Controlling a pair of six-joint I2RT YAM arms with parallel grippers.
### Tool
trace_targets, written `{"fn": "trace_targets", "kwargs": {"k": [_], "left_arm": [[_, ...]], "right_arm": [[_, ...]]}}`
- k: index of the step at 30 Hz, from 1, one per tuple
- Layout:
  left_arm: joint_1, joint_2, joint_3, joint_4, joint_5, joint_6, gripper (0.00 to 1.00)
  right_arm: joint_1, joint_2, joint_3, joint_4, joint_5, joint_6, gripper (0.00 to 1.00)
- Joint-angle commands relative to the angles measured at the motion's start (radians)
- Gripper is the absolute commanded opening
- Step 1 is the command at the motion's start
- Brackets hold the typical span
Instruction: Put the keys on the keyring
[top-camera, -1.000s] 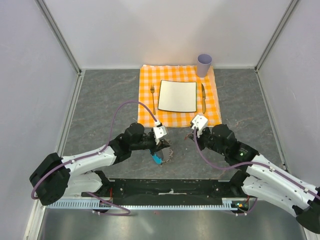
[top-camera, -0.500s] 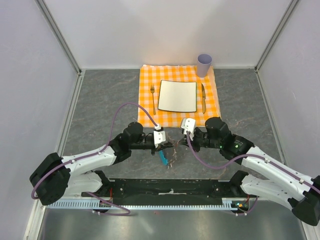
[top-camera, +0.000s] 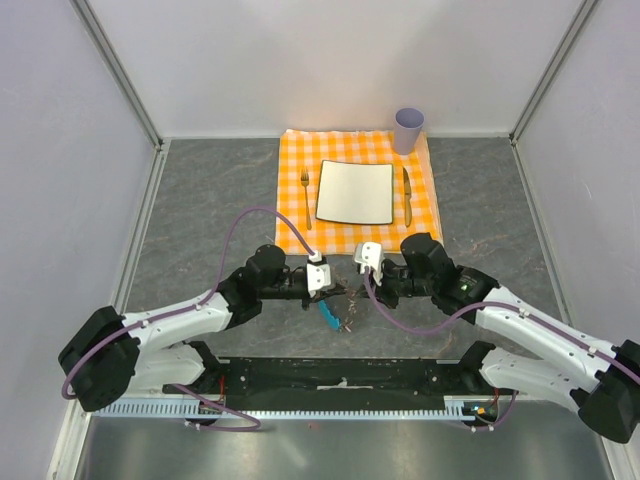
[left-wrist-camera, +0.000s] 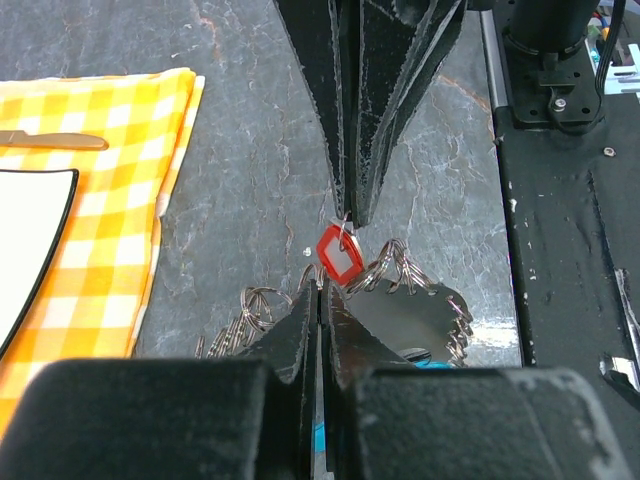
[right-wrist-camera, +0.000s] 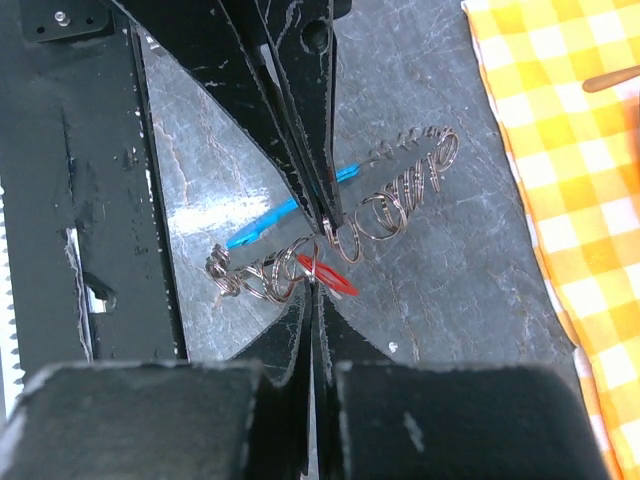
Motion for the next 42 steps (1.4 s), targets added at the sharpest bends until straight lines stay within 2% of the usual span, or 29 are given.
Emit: {"fn": "trace_targets", "kwargs": {"k": [1, 14, 18, 19, 21, 22, 26, 28, 30, 33, 36, 42], "left_arm": [[0.002, -0.027, -0.004, 0.071, 0.038, 0.045, 0.02], [0.004, -0.018, -0.001, 0.071, 0.058, 0.037, 0.02], [0.002, 0.035, 0.022, 0.013, -0.035, 0.034, 0.02], [0.004, 0.075, 0.053, -0.046, -0.051, 0.03, 0.02], [0.001, 0.115, 0.091, -0.123, -0.098, 0.01, 0.02], [-0.001, 0.137, 0.134, -0.192, -0.115, -0.013, 0.02], [-0.007, 0.151, 0.168, -0.321, -0.166, -0.13, 0.02], [-0.01, 0.103, 0.139, -0.37, -0.232, -0.212, 0.02], [-0.01, -0.044, 0.086, -0.364, -0.264, -0.306, 0.02], [-0.01, -0.202, 0.056, -0.462, -0.448, -0.363, 0.02], [-0.01, -0.244, 0.105, -0.595, -0.667, -0.363, 0.02], [-0.019, -0.257, 0.286, -0.844, -0.951, -0.427, 0.02]], "right_arm": [[0.001, 0.026, 0.035, 0.009, -0.033, -0.018, 0.0], [0.001, 0.03, 0.029, 0.043, 0.0, 0.002, 0.0], [0.003, -0.023, 0.018, 0.04, 0.196, 0.043, 0.0], [0.004, -0.039, 0.009, 0.04, 0.338, 0.069, 0.0], [0.003, -0.094, 0.002, 0.04, 0.452, 0.104, 0.0], [0.003, -0.112, -0.005, 0.04, 0.567, 0.117, 0.0], [0.003, -0.166, -0.024, 0.049, 0.698, 0.161, 0.0], [0.003, -0.18, -0.031, 0.061, 0.726, 0.17, 0.0], [0.003, -0.183, -0.034, 0.066, 0.741, 0.176, 0.0], [0.003, -0.184, -0.037, 0.078, 0.732, 0.189, 0.0], [0.003, -0.194, -0.041, 0.09, 0.718, 0.192, 0.0], [0.001, -0.253, -0.048, 0.089, 0.74, 0.189, 0.0]]}}
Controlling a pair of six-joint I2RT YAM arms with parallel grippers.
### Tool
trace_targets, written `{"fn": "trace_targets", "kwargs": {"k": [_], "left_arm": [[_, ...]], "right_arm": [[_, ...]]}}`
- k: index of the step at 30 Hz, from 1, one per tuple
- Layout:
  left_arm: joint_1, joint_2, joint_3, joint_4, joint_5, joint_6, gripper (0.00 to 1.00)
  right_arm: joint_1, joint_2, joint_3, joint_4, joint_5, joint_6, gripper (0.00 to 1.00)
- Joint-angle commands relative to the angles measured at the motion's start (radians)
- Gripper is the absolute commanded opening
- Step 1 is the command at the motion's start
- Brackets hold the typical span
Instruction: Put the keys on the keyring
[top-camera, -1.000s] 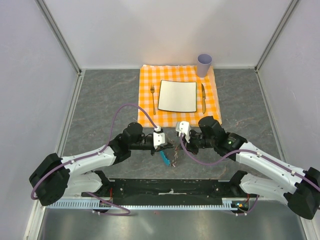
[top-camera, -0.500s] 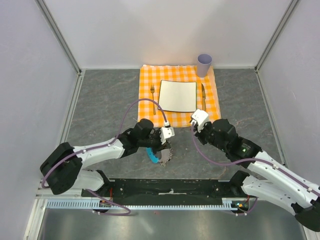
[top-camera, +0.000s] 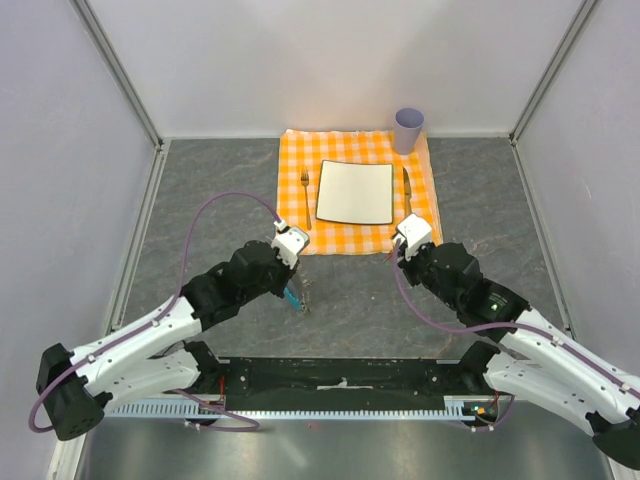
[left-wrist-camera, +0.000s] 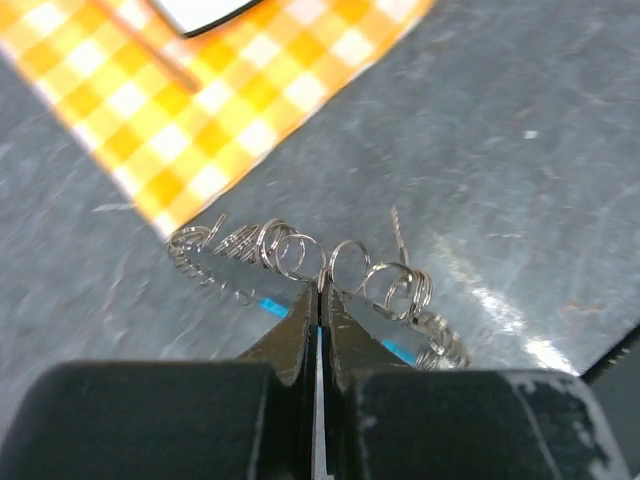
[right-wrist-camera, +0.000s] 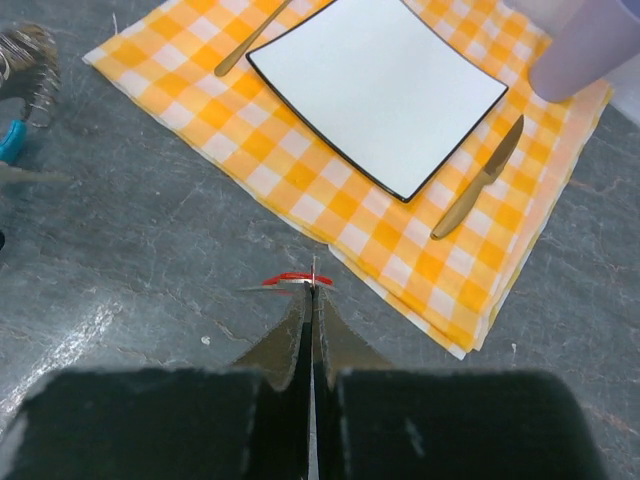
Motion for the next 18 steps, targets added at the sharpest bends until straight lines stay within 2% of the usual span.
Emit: {"fn": "trace_targets", "kwargs": {"k": [1, 4, 5, 7, 8, 9, 12, 15, 18], "left_arm": [[-0.01, -0.008, 0.149, -0.249, -0.295, -0.087, 0.02], [-0.01, 0.038, 0.216, -0.311, -0.306, -0.051, 0.02], [-0.011, 0.098, 0.23, -0.311, -0.288, -0.009, 0.02], [-0.013, 0.171, 0.267, -0.303, -0.176, 0.037, 0.02], [-0.013, 0.274, 0.278, -0.288, -0.131, 0.087, 0.02], [-0.02, 0.323, 0.311, -0.289, -0.029, 0.107, 0.02], [-0.063, 0.507, 0.362, -0.259, 0.14, 0.186, 0.02], [-0.079, 0.603, 0.4, -0.226, 0.302, 0.238, 0.02], [-0.082, 0.644, 0.423, -0.187, 0.389, 0.282, 0.02]], "right_arm": [[0.002, -0.051, -0.007, 0.045, 0.038, 0.019, 0.0], [0.0, -0.042, -0.008, 0.047, 0.03, 0.026, 0.0], [0.002, -0.039, -0.009, 0.047, 0.022, 0.029, 0.0], [0.0, -0.038, -0.01, 0.052, 0.019, 0.031, 0.0], [0.002, -0.042, -0.012, 0.052, 0.022, 0.032, 0.0], [0.003, -0.045, -0.012, 0.052, 0.024, 0.032, 0.0], [0.0, -0.065, -0.018, 0.055, 0.039, 0.032, 0.0], [0.002, -0.079, -0.022, 0.058, 0.042, 0.034, 0.0], [0.002, -0.076, -0.025, 0.059, 0.048, 0.037, 0.0]]}}
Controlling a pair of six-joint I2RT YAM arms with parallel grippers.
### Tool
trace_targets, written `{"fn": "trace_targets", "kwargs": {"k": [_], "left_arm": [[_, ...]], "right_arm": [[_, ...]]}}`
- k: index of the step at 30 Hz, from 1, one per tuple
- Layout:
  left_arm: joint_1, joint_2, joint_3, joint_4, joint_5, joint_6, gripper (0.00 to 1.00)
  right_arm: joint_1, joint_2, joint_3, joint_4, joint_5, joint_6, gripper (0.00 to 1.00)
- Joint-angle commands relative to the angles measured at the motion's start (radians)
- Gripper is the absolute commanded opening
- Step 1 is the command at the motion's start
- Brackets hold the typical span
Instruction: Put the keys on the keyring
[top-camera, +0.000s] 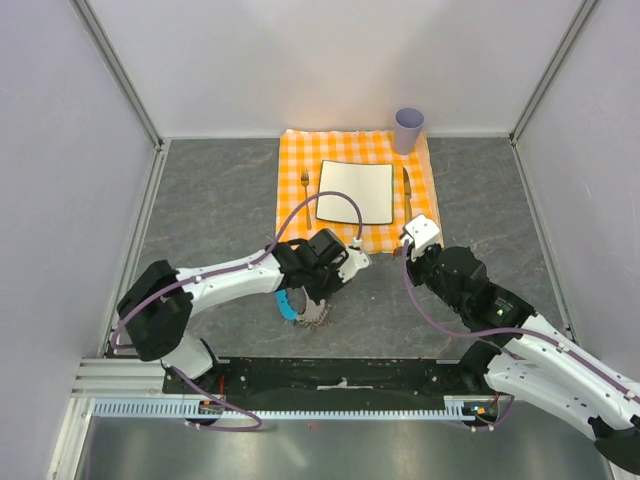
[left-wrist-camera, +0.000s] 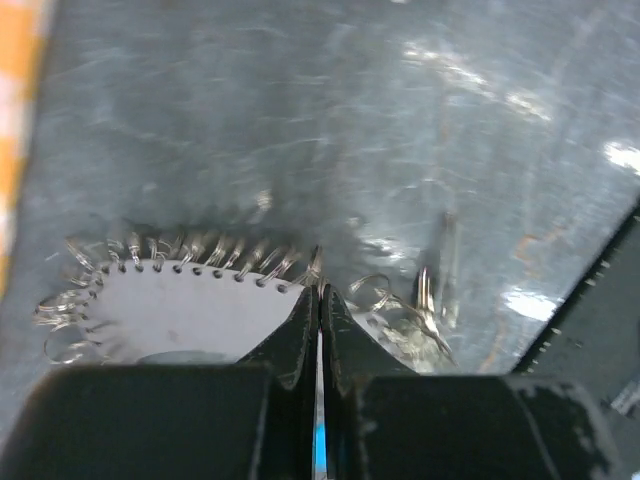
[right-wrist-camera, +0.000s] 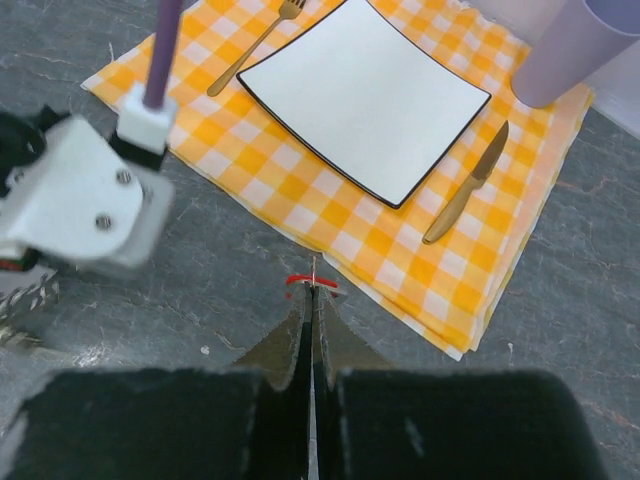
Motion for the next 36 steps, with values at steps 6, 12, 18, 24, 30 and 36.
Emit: {"fn": "trace_targets", "kwargs": {"k": [6, 12, 18, 24, 30, 36], "left_arm": [[-0.021, 0.137, 0.1, 0.072, 0.356, 0.179, 0.02], [-0.021, 0.203, 0.086, 0.152, 0.378, 0.189, 0.02], [-0.021, 0.269, 0.109, 0.184, 0.312, 0.181, 0.03], [-0.024, 0.266, 0.103, 0.186, 0.295, 0.173, 0.1], [-0.026, 0.244, 0.072, 0.213, 0.267, 0.153, 0.13], [-0.029, 0.197, 0.028, 0.238, 0.267, 0.141, 0.14]], "right_arm": [[0.002, 0.002, -0.007, 0.047, 0.034, 0.02, 0.0], [0.002, 0.007, -0.009, 0.05, 0.038, 0.018, 0.0], [0.0, 0.01, -0.012, 0.052, 0.04, 0.018, 0.0], [0.002, 0.021, -0.012, 0.052, 0.04, 0.02, 0.0], [0.002, 0.016, -0.013, 0.053, 0.04, 0.021, 0.0], [0.002, 0.018, -0.013, 0.052, 0.037, 0.023, 0.0]]}}
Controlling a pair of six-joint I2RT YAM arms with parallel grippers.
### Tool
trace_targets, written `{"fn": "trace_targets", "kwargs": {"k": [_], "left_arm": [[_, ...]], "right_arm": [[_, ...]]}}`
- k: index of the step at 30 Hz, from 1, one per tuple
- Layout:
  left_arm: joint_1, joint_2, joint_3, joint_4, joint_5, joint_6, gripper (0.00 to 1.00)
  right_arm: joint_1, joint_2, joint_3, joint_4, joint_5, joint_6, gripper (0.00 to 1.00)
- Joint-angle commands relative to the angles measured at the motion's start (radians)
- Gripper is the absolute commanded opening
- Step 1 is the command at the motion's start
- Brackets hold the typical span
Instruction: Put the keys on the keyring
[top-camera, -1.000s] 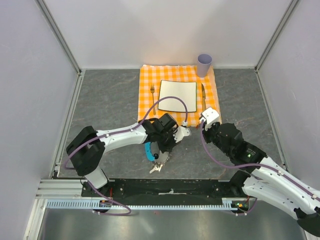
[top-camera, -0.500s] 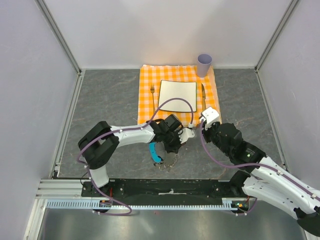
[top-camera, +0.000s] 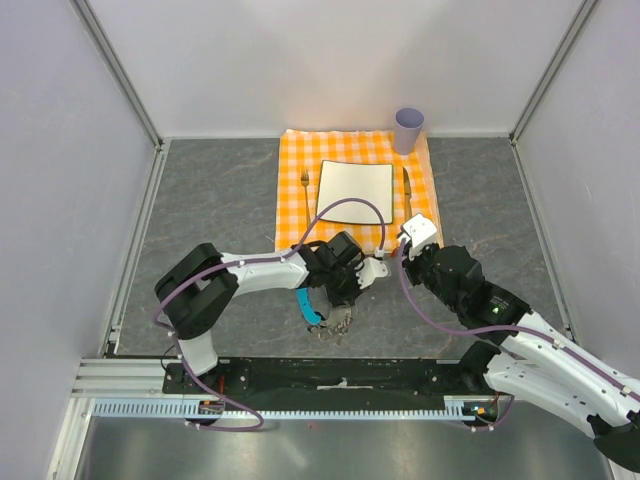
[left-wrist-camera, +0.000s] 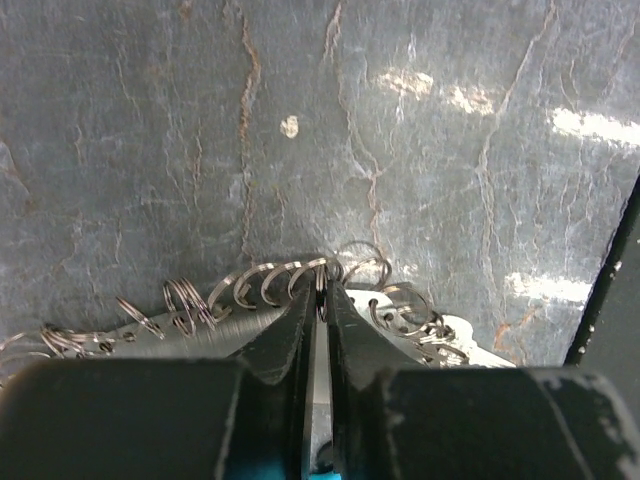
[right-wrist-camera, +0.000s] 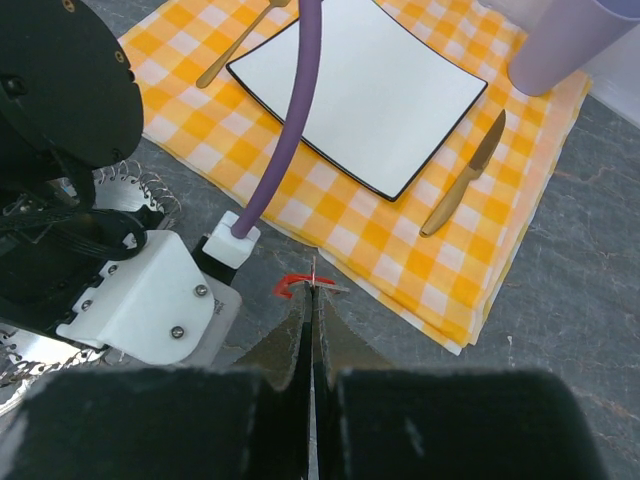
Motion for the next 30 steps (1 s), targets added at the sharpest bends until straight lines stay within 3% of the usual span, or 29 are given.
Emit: {"fn": "trace_targets", "kwargs": {"k": [1, 30], "left_arm": [[-0.006, -0.07, -0.036, 0.044, -0.005, -0.001, 0.15], [-0.006, -0.077, -0.113, 0.116, 0.02, -0.048, 0.15]], "right_arm": [[0.001, -0.005, -0.004, 0.039, 0.012, 0.015, 0.0], [0.003, -0.008, -0.004, 0.04, 0.001, 0.015, 0.0]]}}
